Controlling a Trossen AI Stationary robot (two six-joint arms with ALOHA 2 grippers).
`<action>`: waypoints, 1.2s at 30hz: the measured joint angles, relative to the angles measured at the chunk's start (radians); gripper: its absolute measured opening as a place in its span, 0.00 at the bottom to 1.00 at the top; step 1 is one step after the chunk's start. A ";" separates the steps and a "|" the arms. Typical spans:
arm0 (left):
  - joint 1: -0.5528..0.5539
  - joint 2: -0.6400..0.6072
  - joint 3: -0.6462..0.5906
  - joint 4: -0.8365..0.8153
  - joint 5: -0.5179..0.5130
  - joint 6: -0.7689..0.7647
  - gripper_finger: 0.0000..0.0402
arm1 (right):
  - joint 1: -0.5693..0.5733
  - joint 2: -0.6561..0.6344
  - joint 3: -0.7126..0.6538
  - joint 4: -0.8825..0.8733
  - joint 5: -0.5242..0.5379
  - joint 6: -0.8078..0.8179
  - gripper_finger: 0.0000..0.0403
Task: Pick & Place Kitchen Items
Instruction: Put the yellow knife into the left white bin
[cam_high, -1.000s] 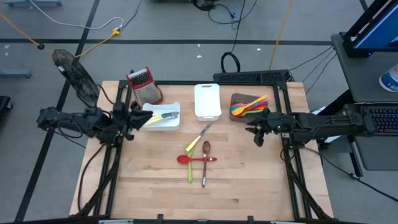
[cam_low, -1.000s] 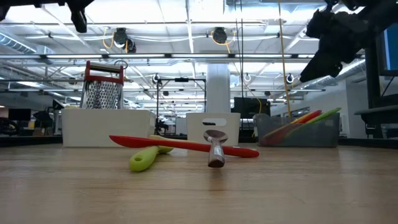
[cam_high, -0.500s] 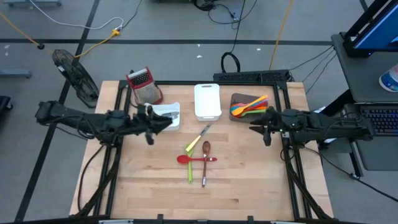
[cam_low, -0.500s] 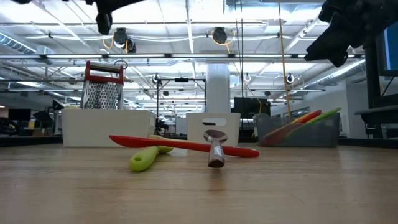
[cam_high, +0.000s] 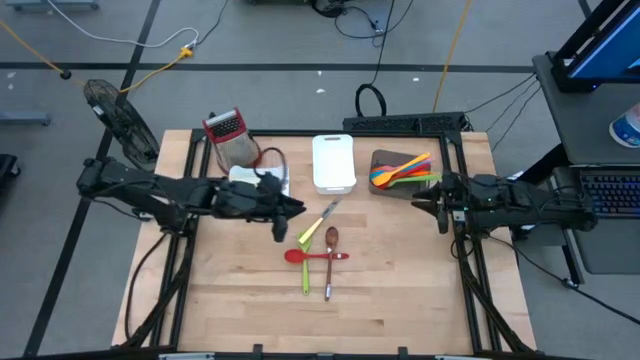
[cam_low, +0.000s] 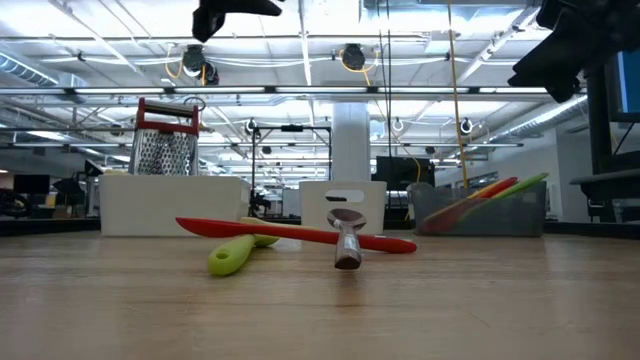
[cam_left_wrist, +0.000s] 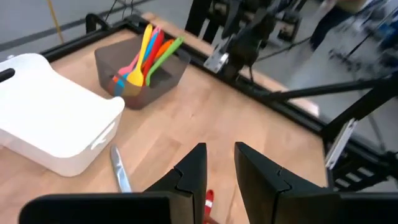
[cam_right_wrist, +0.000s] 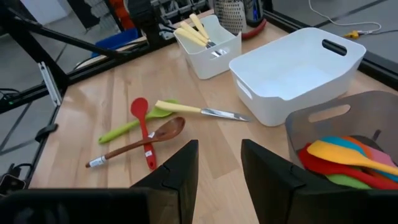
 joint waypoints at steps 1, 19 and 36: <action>0.000 0.024 0.027 -0.027 0.000 -0.002 0.21 | 0.000 -0.011 0.000 -0.013 0.000 0.000 0.28; 0.072 0.364 0.291 -0.205 0.217 -0.237 0.21 | 0.000 -0.244 0.000 -0.144 0.003 -0.030 0.28; 0.124 0.482 0.290 -0.245 0.229 -0.375 0.21 | 0.000 -0.306 -0.270 0.205 -0.053 -0.010 0.28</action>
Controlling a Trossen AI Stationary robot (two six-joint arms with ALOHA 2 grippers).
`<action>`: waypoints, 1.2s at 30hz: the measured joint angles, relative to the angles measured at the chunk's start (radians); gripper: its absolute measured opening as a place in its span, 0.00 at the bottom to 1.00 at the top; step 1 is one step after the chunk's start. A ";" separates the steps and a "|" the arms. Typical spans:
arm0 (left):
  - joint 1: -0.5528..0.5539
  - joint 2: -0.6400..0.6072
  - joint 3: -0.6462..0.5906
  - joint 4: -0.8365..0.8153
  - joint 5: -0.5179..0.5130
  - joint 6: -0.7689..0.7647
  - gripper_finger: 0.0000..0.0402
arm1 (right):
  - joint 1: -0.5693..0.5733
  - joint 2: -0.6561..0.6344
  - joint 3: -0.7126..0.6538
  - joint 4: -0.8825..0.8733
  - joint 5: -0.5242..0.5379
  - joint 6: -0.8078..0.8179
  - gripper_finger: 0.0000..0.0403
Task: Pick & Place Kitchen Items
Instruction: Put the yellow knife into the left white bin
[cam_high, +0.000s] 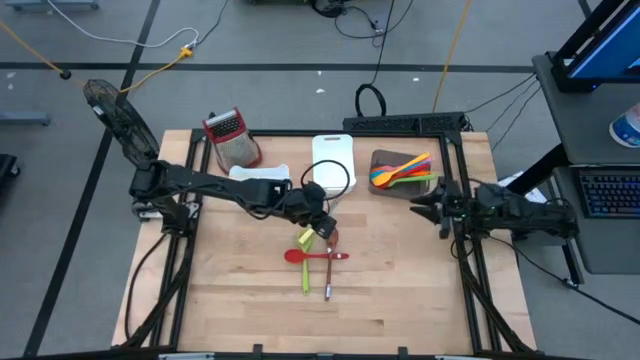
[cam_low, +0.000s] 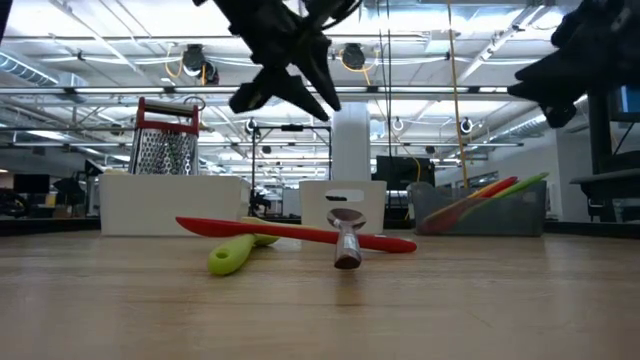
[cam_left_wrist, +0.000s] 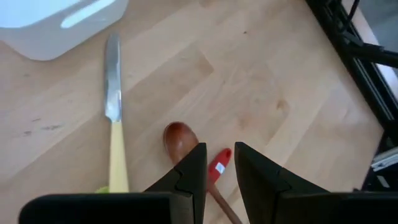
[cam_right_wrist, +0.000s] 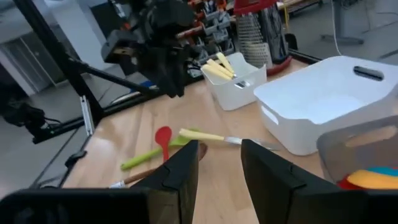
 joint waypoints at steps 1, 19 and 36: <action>0.006 0.008 0.000 0.010 0.009 0.001 0.21 | 0.000 -0.002 -0.024 0.033 0.000 0.000 0.28; 0.041 0.095 0.000 -0.001 0.131 -0.063 0.21 | 0.000 -0.001 -0.198 0.294 0.007 -0.034 0.28; 0.042 0.135 -0.001 -0.034 0.081 0.007 0.21 | 0.000 -0.002 -0.202 0.281 0.029 -0.034 0.28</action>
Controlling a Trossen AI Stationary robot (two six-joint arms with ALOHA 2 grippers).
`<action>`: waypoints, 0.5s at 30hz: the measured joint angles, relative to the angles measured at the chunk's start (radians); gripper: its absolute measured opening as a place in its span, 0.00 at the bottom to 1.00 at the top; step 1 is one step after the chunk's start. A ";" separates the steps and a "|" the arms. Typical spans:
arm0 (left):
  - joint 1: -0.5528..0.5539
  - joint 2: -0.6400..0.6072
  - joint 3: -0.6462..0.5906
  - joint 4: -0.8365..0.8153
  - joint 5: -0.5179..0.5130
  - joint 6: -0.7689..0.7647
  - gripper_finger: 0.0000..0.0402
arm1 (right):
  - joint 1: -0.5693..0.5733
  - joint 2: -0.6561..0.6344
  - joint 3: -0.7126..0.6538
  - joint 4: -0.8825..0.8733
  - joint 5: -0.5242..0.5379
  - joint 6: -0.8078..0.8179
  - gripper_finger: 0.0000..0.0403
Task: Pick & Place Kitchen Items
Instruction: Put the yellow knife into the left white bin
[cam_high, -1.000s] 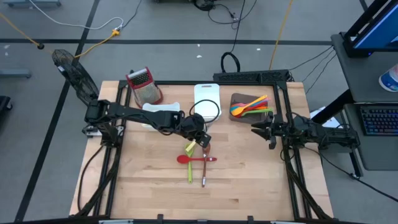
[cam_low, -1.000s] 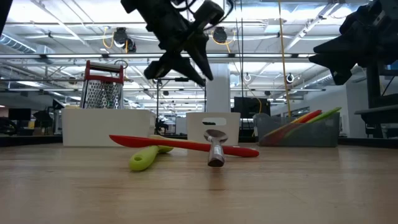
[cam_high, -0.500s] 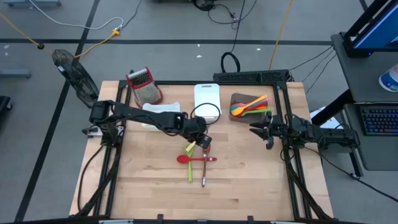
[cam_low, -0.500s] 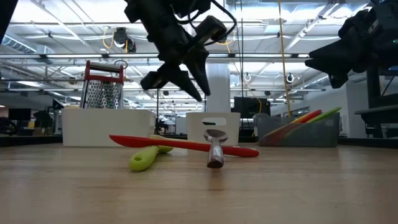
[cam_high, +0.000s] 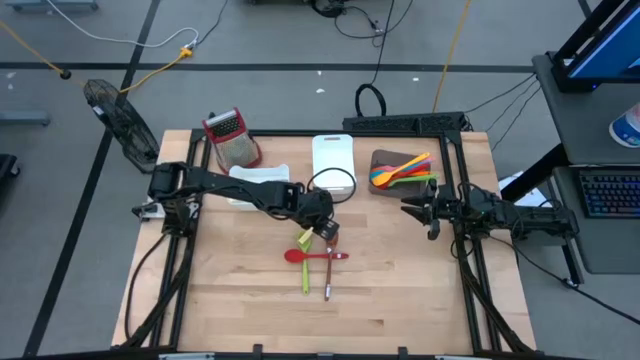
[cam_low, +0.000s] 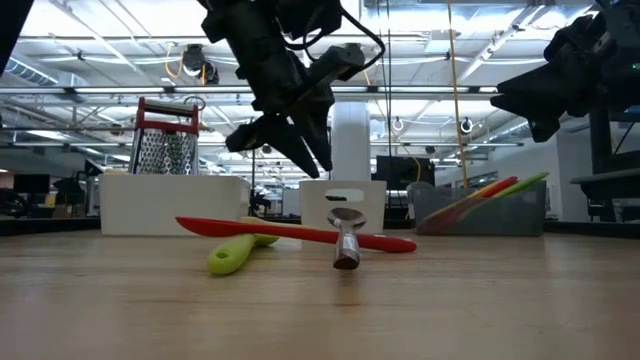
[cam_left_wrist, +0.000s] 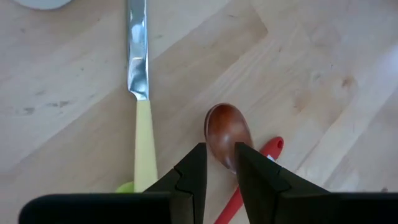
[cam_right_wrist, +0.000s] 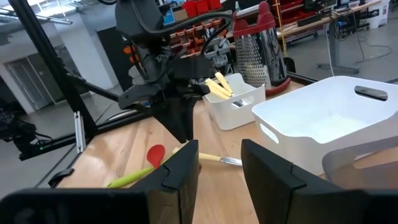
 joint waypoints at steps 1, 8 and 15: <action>0.000 0.000 0.000 -0.002 0.000 0.016 0.21 | 0.000 0.000 0.000 0.000 0.000 0.000 0.28; -0.001 0.000 -0.006 -0.029 -0.058 0.028 0.21 | 0.000 0.000 -0.001 -0.001 0.000 0.000 0.28; -0.010 0.000 -0.006 -0.033 -0.112 -0.016 0.21 | 0.000 0.000 -0.001 -0.001 0.000 0.008 0.28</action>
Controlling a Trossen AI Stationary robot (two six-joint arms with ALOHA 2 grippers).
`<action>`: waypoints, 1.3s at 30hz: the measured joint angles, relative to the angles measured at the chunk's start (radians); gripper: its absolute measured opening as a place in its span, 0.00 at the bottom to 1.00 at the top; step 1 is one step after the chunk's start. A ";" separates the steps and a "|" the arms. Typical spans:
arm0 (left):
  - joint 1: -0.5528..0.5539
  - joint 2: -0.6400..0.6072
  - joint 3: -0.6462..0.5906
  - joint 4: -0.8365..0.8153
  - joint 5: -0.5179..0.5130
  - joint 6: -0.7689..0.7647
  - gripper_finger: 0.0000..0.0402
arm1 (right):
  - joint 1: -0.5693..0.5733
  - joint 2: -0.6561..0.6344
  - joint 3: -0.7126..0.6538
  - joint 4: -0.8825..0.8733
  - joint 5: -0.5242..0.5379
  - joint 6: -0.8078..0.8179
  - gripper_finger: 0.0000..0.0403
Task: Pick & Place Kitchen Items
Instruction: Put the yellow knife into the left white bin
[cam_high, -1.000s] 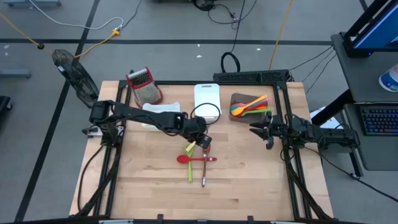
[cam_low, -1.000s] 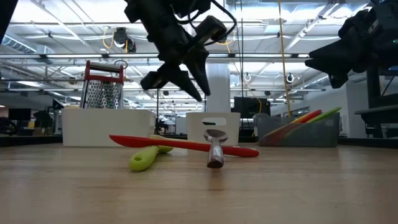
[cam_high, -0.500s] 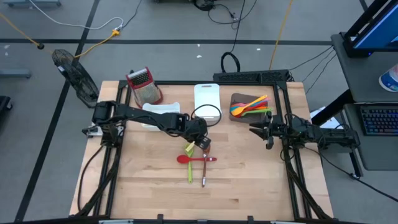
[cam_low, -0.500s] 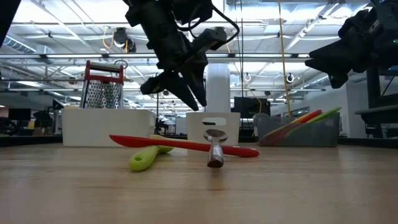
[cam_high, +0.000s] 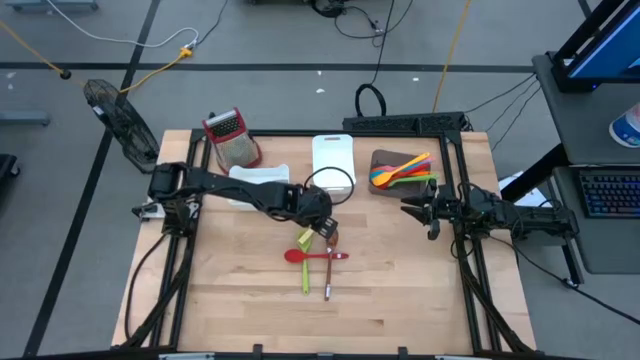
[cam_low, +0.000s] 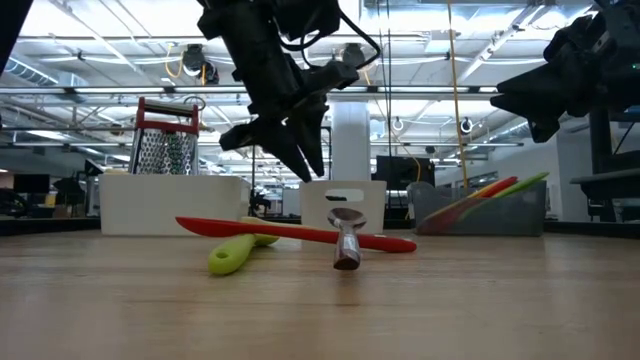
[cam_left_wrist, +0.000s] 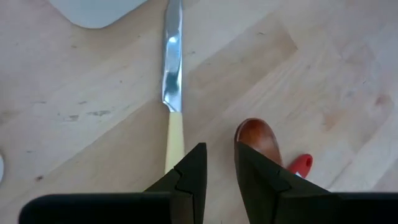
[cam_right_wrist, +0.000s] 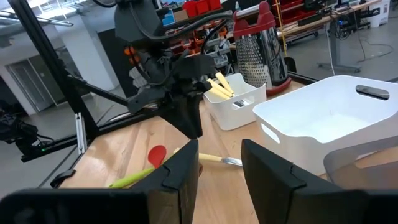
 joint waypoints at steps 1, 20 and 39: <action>-0.001 0.000 0.000 0.004 -0.005 -0.003 0.21 | 0.000 0.000 0.000 0.000 0.000 0.000 0.28; -0.004 0.000 0.000 -0.020 0.026 0.047 0.40 | 0.000 0.000 0.000 0.000 0.000 -0.001 0.28; 0.002 0.106 -0.002 -0.059 0.088 0.071 0.50 | 0.000 0.000 0.000 0.000 0.001 -0.001 0.28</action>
